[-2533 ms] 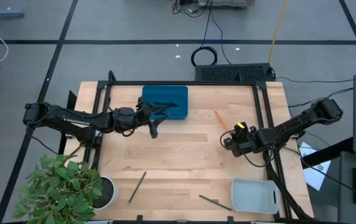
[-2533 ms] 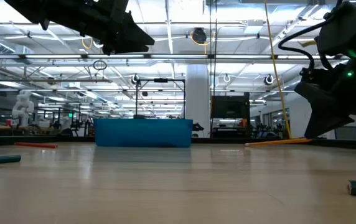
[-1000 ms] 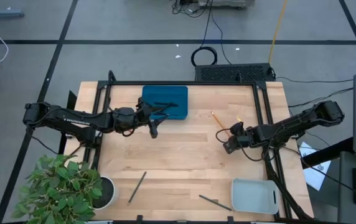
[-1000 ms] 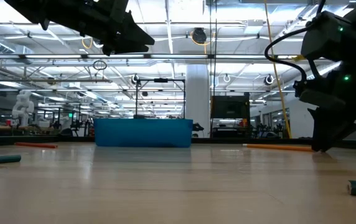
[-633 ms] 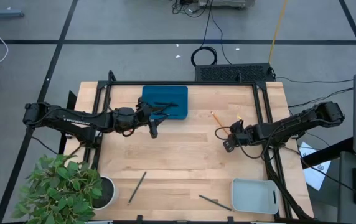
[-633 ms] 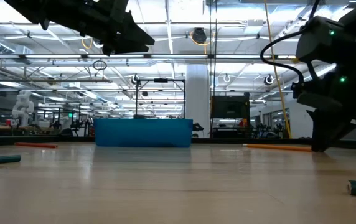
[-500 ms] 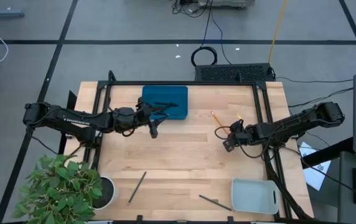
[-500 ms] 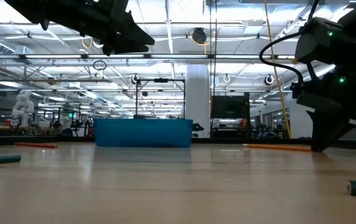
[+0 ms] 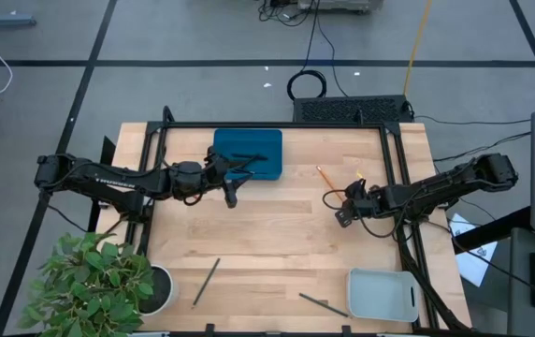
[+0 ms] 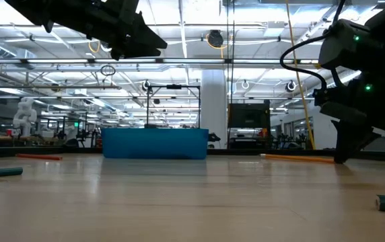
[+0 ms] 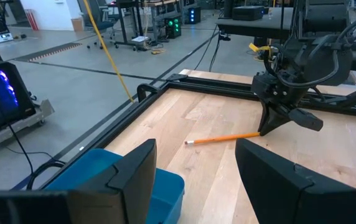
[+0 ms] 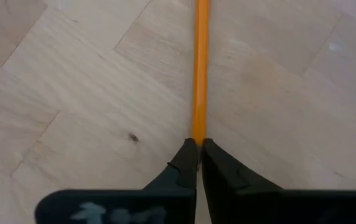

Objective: Sort pens & pencils
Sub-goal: Put the yellow pencil into the gray bin

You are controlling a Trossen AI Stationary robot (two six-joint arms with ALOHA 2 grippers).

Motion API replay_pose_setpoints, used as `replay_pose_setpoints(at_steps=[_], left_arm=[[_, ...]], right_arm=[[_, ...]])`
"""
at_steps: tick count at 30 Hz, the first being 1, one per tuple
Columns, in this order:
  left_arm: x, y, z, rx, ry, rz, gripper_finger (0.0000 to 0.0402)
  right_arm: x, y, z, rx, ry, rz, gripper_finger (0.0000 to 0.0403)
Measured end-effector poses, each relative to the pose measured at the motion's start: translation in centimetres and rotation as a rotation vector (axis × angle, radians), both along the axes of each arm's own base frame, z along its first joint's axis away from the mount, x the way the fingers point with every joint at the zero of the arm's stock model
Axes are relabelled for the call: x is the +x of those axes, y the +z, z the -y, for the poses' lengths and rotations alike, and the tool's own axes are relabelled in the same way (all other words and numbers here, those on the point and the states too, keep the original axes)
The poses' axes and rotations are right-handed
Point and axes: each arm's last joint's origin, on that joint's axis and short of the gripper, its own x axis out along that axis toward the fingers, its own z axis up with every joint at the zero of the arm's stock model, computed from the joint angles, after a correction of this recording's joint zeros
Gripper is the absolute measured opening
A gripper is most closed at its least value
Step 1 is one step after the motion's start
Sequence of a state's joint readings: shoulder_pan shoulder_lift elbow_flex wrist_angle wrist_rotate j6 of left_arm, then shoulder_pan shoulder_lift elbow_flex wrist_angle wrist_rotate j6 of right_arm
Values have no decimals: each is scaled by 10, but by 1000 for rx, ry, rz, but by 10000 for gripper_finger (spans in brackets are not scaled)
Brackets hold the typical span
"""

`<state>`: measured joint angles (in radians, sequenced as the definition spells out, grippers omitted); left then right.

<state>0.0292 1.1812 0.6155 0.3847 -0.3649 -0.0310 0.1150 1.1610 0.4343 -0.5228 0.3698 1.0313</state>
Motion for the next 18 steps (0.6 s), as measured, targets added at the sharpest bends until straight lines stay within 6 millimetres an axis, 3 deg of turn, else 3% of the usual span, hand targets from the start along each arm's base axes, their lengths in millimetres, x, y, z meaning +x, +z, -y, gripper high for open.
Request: replay_pose_setpoints(at_steps=[8,18], left_arm=[[0,0,0,2,0,-2,225],[0,0,0,2,0,-1,225]], right_arm=[[-3,5,-4,-13,31,34,0],[5,29,-6,-79,109,283,0]])
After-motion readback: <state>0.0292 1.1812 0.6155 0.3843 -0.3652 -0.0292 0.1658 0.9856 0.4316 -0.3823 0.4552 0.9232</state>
